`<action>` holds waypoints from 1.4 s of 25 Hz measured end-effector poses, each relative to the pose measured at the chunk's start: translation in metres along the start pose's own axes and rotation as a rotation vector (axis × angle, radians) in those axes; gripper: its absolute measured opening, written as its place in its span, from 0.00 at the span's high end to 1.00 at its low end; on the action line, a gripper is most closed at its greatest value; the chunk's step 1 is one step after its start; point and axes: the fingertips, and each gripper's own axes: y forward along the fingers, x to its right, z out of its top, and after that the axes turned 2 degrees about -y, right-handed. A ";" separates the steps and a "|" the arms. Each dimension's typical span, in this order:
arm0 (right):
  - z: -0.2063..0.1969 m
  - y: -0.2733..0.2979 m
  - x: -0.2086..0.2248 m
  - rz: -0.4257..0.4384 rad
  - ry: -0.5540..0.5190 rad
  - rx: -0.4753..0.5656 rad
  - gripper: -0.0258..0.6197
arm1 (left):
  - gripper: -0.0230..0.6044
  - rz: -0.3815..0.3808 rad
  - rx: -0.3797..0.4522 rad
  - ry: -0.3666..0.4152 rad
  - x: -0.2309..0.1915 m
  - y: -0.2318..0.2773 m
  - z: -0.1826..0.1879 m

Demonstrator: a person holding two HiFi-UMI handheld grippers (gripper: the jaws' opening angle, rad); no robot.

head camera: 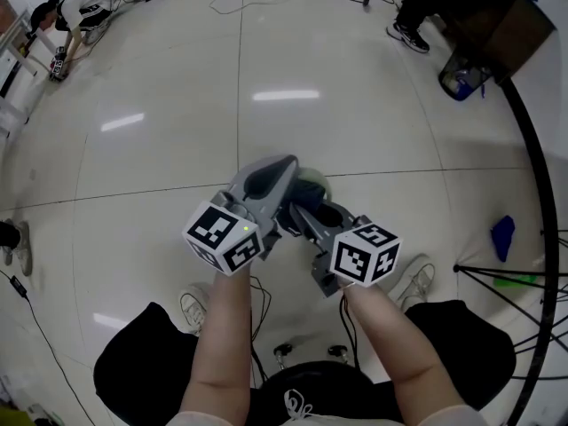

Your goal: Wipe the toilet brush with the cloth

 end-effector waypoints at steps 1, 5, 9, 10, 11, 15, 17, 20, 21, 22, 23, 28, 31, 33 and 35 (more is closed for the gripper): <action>0.001 0.000 0.006 -0.012 0.038 0.013 0.85 | 0.95 -0.007 0.003 -0.004 0.000 0.000 0.001; 0.002 -0.005 0.035 -0.047 0.243 0.073 0.85 | 0.95 -0.036 0.007 -0.010 0.004 0.004 0.004; -0.007 -0.014 0.064 -0.100 0.380 0.112 0.85 | 0.95 -0.058 0.011 -0.022 0.013 0.011 0.003; -0.010 -0.015 0.070 -0.110 0.409 0.120 0.85 | 0.95 -0.059 0.009 -0.019 0.015 0.012 0.003; -0.014 -0.015 0.074 -0.119 0.431 0.123 0.85 | 0.95 -0.058 0.006 -0.010 0.015 0.013 0.003; -0.027 -0.014 0.088 -0.163 0.431 0.097 0.85 | 0.95 -0.043 0.008 0.014 0.015 0.013 0.003; -0.036 -0.013 0.095 -0.187 0.401 0.069 0.85 | 0.95 -0.036 0.016 0.012 0.013 0.012 0.004; -0.052 -0.011 0.105 -0.219 0.393 0.030 0.85 | 0.95 -0.026 0.022 0.011 0.010 0.008 0.003; -0.058 -0.010 0.109 -0.230 0.399 0.020 0.85 | 0.95 -0.023 0.021 0.015 0.010 0.007 0.003; -0.064 -0.010 0.113 -0.241 0.406 0.012 0.85 | 0.95 -0.020 0.020 0.021 0.010 0.006 0.003; -0.071 -0.009 0.118 -0.253 0.415 0.003 0.85 | 0.95 -0.018 0.018 0.027 0.010 0.006 0.003; -0.110 -0.012 0.141 -0.307 0.486 -0.045 0.85 | 0.95 -0.015 0.008 0.060 0.014 0.006 0.001; -0.128 -0.009 0.151 -0.309 0.537 -0.062 0.85 | 0.95 -0.001 0.005 0.084 0.013 0.005 0.001; -0.139 -0.005 0.154 -0.289 0.581 -0.073 0.85 | 0.95 0.012 0.020 0.071 0.009 0.004 0.001; -0.149 -0.005 0.156 -0.262 0.633 -0.076 0.85 | 0.95 0.023 0.026 0.060 0.007 0.004 0.001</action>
